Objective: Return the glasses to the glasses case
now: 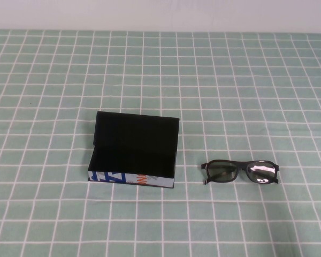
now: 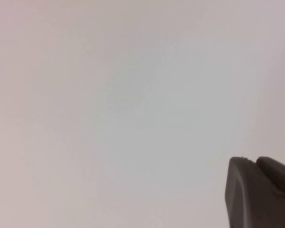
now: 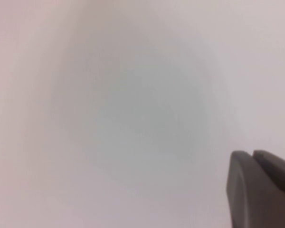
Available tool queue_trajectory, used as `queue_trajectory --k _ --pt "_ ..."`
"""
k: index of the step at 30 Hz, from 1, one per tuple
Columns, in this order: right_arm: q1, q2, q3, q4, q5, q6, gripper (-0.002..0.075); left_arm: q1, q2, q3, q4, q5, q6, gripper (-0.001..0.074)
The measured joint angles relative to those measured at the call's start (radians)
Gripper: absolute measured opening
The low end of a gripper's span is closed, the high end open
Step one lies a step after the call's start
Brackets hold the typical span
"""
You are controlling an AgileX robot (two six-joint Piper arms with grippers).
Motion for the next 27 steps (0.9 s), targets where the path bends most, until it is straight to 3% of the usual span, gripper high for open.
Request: queue_trajectory --k 7,15,27 --pt "0.0 -0.001 0.0 0.015 -0.156 0.003 -0.0012 0.0 0.0 0.0 -0.004 -0.077 0.007 -0.0001" --pt "0.0 -0.001 -0.035 -0.052 -0.276 0.011 -0.0012 0.0 -0.002 -0.007 -0.008 -0.303 -0.119 -0.0001" --pt "0.0 -0.001 -0.408 -0.174 -0.23 0.188 -0.0012 0.0 0.022 -0.301 -0.015 -0.206 -0.13 -0.0001"
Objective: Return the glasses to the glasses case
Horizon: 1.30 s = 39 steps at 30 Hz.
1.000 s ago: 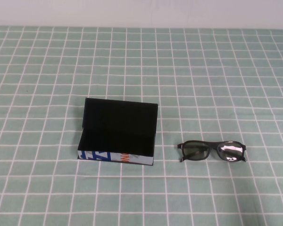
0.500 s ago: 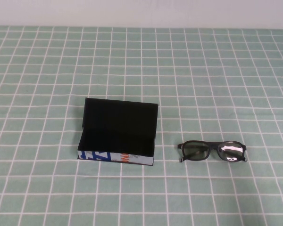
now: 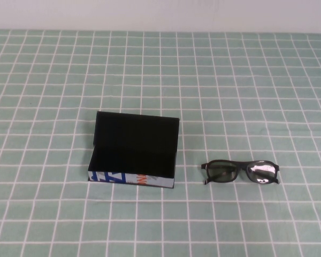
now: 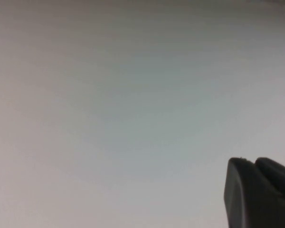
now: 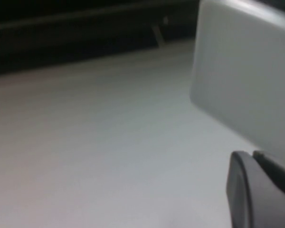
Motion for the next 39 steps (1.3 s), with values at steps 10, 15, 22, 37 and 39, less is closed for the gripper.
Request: queue_trajectory --k 10,15,22,37,39 --pt "0.0 0.247 -0.411 -0.013 0.331 0.084 -0.0012 -0.013 0.175 -0.183 -0.001 0.147 -0.001 -0.0001" --pt "0.0 0.493 -0.727 -0.021 0.856 0.088 -0.0012 -0.068 0.281 -0.302 -0.001 0.354 0.007 -0.0001" --pt "0.0 0.838 -0.927 -0.027 1.367 0.02 -0.0012 -0.097 0.476 -0.406 -0.01 0.622 0.007 -0.0001" --pt "0.143 1.339 -0.952 0.096 1.649 -0.415 -0.0012 -0.097 0.62 -0.415 0.015 0.755 -0.033 -0.0001" --pt "0.173 1.404 -0.988 0.088 1.7 -0.472 -0.0012 -0.097 0.623 -0.415 0.018 0.758 -0.033 -0.0001"
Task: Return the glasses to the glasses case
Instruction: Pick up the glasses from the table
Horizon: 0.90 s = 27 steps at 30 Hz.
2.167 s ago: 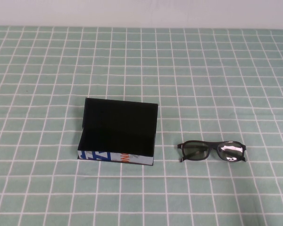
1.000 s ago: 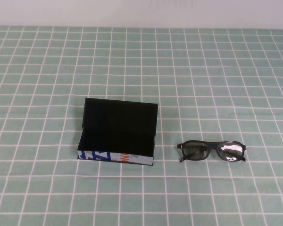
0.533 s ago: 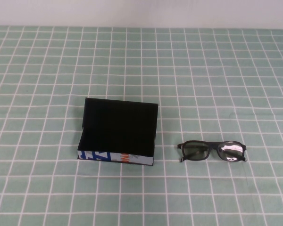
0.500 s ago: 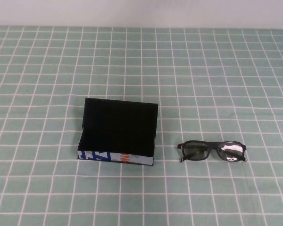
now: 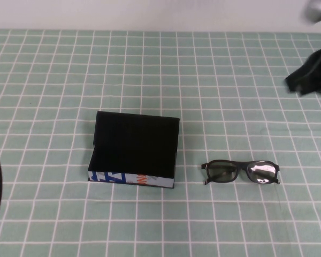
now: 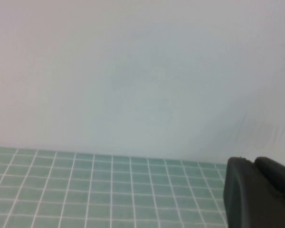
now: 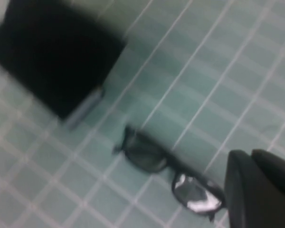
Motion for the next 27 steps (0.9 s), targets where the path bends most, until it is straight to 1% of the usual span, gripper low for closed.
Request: queue_trajectory --k 2,4,6,8,11,13,15,17,19,23,26,27 --pt "0.028 0.072 -0.044 -0.028 0.056 -0.043 -0.0012 0.0 0.008 -0.009 0.004 0.034 0.002 -0.0001" --pt "0.052 0.136 -0.092 -0.072 0.107 -0.065 -0.0012 0.0 0.036 -0.031 0.006 0.106 0.03 -0.0001" --pt "0.068 0.182 -0.125 -0.11 0.134 -0.081 -0.0012 0.0 0.072 -0.056 0.006 0.18 0.073 -0.0001" --pt "0.083 0.217 -0.147 -0.132 0.146 -0.135 -0.0012 0.0 0.117 -0.086 -0.019 0.247 0.134 -0.0001" --pt "0.105 0.264 -0.153 -0.146 0.169 -0.255 -0.0012 0.0 0.197 -0.143 -0.143 0.337 0.322 -0.0001" --pt "0.121 0.297 -0.153 -0.15 0.178 -0.314 -0.0012 0.0 0.251 -0.183 -0.296 0.404 0.516 -0.0001" --pt "0.137 0.326 -0.153 -0.15 0.18 -0.342 -0.0012 0.0 0.298 -0.212 -0.434 0.462 0.696 -0.0001" --pt "0.152 0.353 -0.153 -0.147 0.175 -0.355 -0.0011 -0.002 0.342 -0.228 -0.549 0.502 0.804 -0.0001" --pt "0.173 0.381 -0.153 -0.141 0.171 -0.361 -0.0011 -0.002 0.389 -0.234 -0.609 0.52 0.859 -0.0001" --pt "0.204 0.424 -0.157 -0.139 0.169 -0.365 0.0006 -0.002 0.476 -0.234 -0.657 0.553 0.878 -0.0001" --pt "0.206 0.452 -0.158 -0.146 0.165 -0.379 0.0078 -0.002 0.535 -0.234 -0.737 0.61 0.895 -0.0001" --pt "0.206 0.461 -0.158 -0.154 0.165 -0.383 0.0115 -0.002 0.552 -0.234 -0.765 0.634 0.9 -0.0001"
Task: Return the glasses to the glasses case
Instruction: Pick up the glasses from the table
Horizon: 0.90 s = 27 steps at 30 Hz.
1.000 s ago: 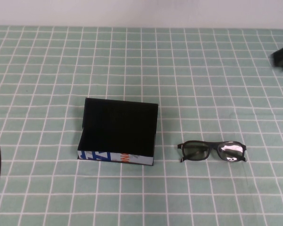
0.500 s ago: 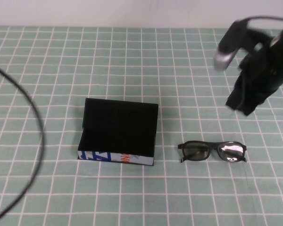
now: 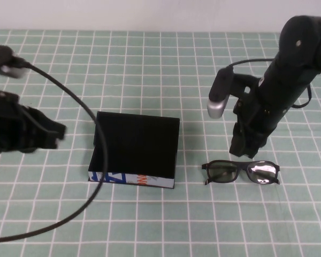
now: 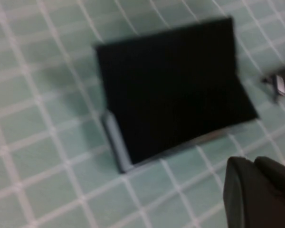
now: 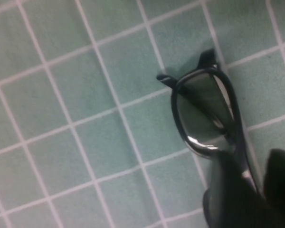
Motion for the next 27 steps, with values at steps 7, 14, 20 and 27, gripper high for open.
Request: queue_trajectory --k 7,14,20,27 --pt "0.0 0.041 0.0 -0.045 -0.03 -0.01 0.0293 0.0 0.051 0.0 -0.059 0.064 0.014 -0.0001" --pt "-0.014 0.101 0.0 -0.049 -0.034 -0.01 0.0308 0.0 0.052 -0.002 -0.065 0.076 0.016 -0.0001" --pt "-0.055 0.151 0.0 -0.041 -0.049 -0.012 0.0308 0.0 0.052 -0.005 -0.065 0.087 0.029 -0.0001" --pt "-0.079 0.177 0.0 0.045 -0.055 -0.057 0.0302 0.0 0.052 -0.005 -0.065 0.089 0.031 -0.0001"
